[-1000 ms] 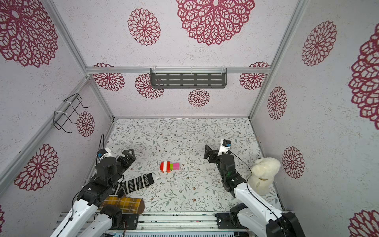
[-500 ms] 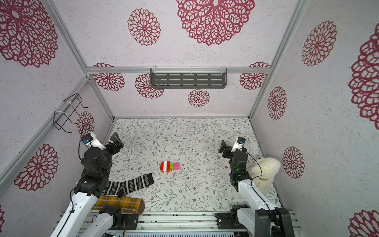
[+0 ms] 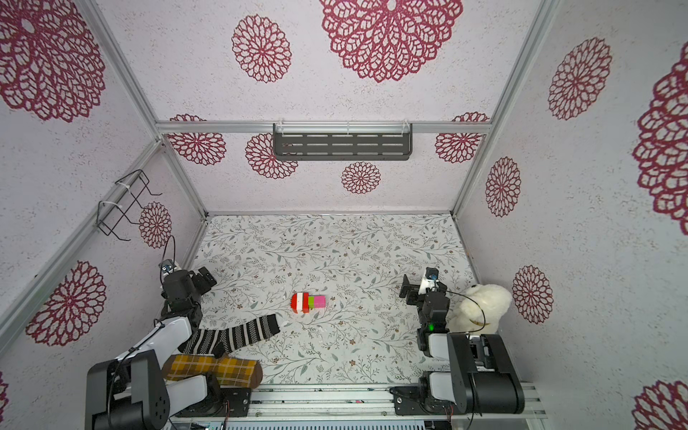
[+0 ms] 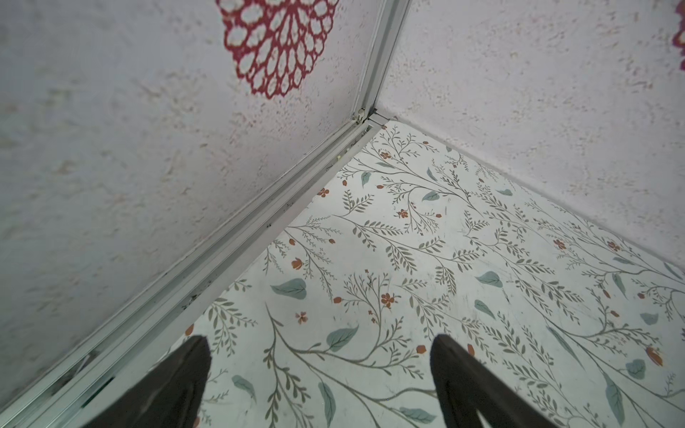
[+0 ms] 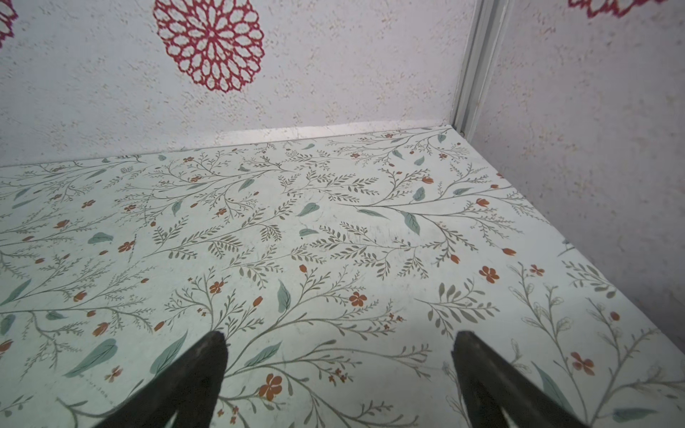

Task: Assemble an ice cream with lego
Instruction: Reset both arms

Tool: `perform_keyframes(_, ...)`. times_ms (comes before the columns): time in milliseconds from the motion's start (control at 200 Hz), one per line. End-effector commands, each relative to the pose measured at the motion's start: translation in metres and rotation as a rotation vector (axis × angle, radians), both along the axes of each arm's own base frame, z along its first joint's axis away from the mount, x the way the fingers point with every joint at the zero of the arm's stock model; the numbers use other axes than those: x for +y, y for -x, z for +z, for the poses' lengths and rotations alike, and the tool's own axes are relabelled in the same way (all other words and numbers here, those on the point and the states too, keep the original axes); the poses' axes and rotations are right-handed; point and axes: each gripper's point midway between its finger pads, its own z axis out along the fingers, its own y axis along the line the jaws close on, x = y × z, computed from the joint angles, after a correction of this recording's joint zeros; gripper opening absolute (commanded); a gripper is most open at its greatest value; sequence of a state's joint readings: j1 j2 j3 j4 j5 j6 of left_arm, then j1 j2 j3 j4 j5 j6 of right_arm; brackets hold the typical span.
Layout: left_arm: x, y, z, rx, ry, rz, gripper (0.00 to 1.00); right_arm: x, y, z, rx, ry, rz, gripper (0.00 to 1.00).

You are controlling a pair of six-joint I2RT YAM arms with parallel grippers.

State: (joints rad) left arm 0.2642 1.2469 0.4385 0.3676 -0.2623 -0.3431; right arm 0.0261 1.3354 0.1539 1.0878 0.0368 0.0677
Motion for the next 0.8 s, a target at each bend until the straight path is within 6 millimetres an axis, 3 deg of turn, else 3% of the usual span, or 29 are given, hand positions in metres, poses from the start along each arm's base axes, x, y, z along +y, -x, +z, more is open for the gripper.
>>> perform_keyframes(0, -0.001, -0.014, 0.014, -0.073, -0.069, -0.056, 0.97, 0.015, -0.012, 0.037, -0.144, 0.063, 0.102, 0.99)
perform_keyframes(90, -0.008, -0.022, 0.014, -0.101, -0.065, -0.103, 0.97, 0.019, -0.016, 0.032, -0.154, 0.084, 0.121, 0.99)
perform_keyframes(210, -0.034, -0.029, 0.022, -0.213, -0.081, -0.218, 0.97, 0.022, -0.024, 0.018, -0.118, 0.084, 0.141, 0.99)
perform_keyframes(405, -0.075, -0.042, 0.002, -0.205, -0.248, -0.343, 0.97, 0.020, -0.005, 0.023, -0.186, 0.100, 0.117, 0.99)
perform_keyframes(530, -0.069, -0.052, 0.000, -0.133, -0.236, -0.291, 0.97, 0.025, -0.007, 0.022, -0.183, 0.120, 0.121, 0.99)
perform_keyframes(605, -0.062, -0.063, -0.005, -0.095, -0.207, -0.290, 0.97, 0.020, -0.023, 0.016, -0.123, 0.100, 0.101, 0.99)
perform_keyframes(660, -0.057, -0.062, -0.008, -0.105, -0.142, -0.316, 0.97, 0.010, -0.026, 0.014, -0.108, 0.066, 0.072, 0.99)
perform_keyframes(796, -0.058, -0.062, -0.006, -0.103, -0.185, -0.297, 0.97, 0.010, -0.026, 0.014, -0.106, 0.069, 0.067, 0.99)
